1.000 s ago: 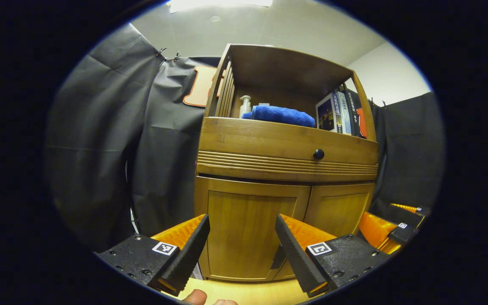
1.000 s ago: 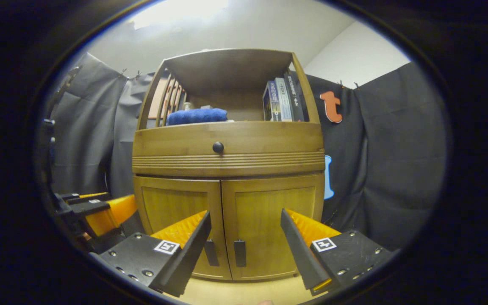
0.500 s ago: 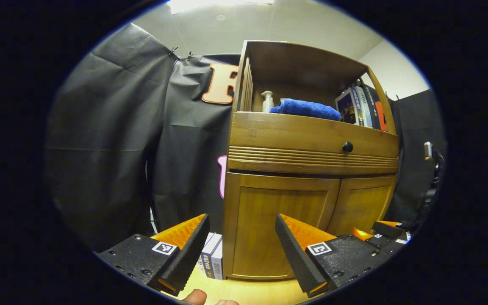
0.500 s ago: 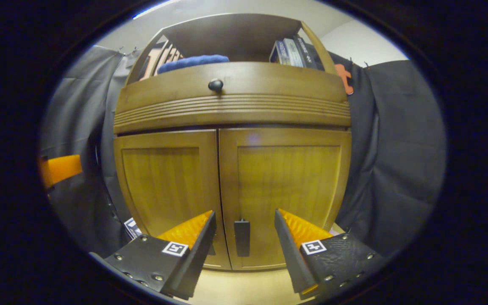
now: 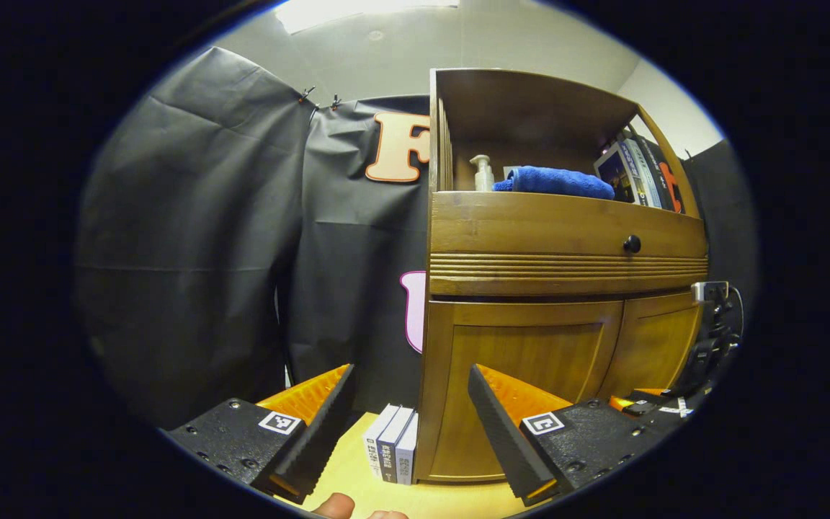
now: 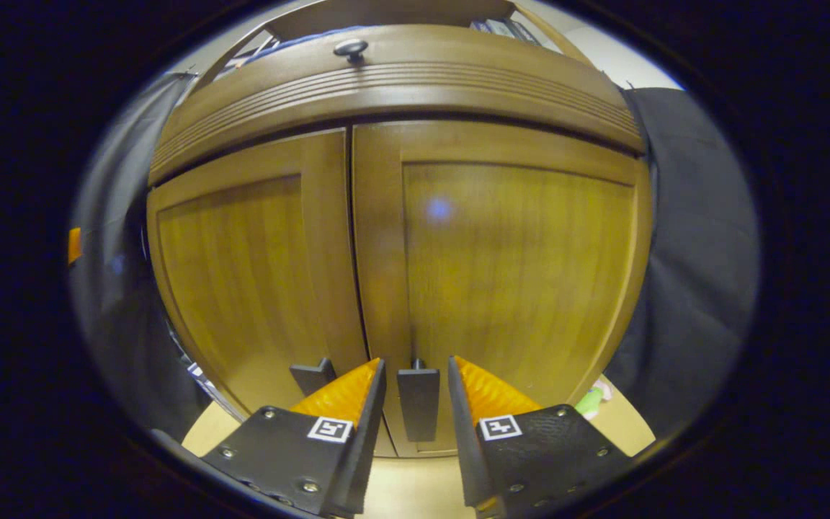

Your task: Open the right door of the double-door shoe cabinet with the right hand, and open the left door with the left hand.

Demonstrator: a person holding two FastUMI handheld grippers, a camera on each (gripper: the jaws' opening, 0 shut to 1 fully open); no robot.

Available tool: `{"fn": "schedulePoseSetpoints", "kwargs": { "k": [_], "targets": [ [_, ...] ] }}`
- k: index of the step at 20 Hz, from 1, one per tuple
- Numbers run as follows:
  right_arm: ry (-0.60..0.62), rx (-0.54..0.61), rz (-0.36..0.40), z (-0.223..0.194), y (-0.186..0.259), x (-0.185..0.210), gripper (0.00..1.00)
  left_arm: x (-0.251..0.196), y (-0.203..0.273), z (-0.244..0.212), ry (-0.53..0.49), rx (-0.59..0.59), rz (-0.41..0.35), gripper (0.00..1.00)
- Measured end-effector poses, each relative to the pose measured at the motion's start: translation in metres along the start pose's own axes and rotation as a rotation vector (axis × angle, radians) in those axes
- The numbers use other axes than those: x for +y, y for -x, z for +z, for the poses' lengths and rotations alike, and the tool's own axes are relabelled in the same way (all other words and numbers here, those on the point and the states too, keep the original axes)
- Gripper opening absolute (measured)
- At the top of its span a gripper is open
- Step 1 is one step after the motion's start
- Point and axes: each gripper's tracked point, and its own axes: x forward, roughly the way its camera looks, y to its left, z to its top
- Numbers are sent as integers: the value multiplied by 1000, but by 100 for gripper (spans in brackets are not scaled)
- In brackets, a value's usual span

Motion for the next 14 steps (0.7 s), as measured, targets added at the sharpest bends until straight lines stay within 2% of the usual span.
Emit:
{"fn": "schedulePoseSetpoints", "kwargs": {
  "k": [1, 2, 4, 5, 7, 8, 10, 11, 12, 14],
  "targets": [
    [-1, 6, 6, -4, -4, 1, 50, -1, -1, -1, -1, 1, 0, 92],
    [6, 12, -21, -11, -4, -4, 50, -2, -3, -2, 2, 2, -2, 92],
    [-10, 14, -19, -11, -9, -2, 31, -4, -5, -3, 4, 8, -8, 92],
    [-4, 21, -24, -14, -12, -3, 35, -4, -6, -5, 5, 10, -10, 92],
    [-1, 11, -33, -16, -16, -3, 35, -5, -8, -6, 11, 14, -14, 92],
    [4, 16, -41, -17, -14, -4, 30, -5, -8, -7, 13, 18, -16, 92],
    [18, -1, -59, -17, -13, -4, 30, -6, -8, -10, 20, 25, -19, 92],
    [15, -5, -62, -16, -10, -5, 26, -6, -6, -10, 23, 28, -20, 92],
    [2, 3, -66, -17, -10, -5, 26, -6, -6, -11, 25, 31, -19, 96],
    [-23, 4, -85, -17, -9, -7, 26, -5, -4, -11, 22, 34, -19, 92]
  ]
}}
